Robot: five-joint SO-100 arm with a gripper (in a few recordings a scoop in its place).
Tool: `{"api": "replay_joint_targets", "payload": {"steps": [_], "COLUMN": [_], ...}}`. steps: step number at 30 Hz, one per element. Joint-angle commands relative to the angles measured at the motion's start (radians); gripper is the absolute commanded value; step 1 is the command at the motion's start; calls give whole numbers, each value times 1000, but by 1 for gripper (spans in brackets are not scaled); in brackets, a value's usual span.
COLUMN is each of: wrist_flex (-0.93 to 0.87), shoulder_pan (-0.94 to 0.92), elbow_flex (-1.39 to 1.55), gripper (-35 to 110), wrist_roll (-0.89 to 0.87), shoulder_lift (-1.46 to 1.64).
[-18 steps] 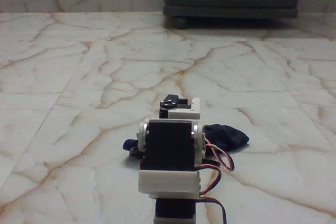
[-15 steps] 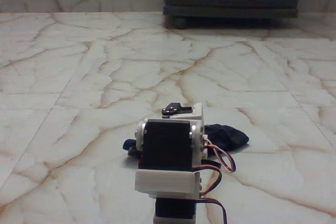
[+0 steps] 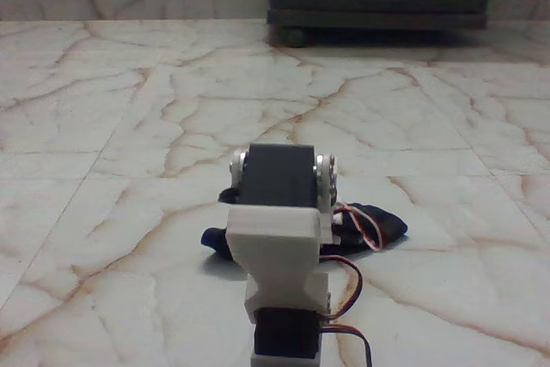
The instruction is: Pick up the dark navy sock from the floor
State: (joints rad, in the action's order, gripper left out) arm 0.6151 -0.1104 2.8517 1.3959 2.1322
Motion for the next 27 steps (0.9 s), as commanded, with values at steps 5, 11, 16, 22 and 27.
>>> {"api": "replay_joint_targets", "payload": {"steps": [5, 11, 16, 22, 27], "wrist_flex": [-37, -66, -89, -175, -264], "shoulder_pan": [-8, -8, -48, -49, -54], "elbow_flex": [-232, -393, -468, -594, -733], "gripper": [0, 0, 0, 0, 0], "wrist_roll": [-152, -259, -410, -581, -764], "shoulder_lift": [-186, -342, -485, -563, -661]}}
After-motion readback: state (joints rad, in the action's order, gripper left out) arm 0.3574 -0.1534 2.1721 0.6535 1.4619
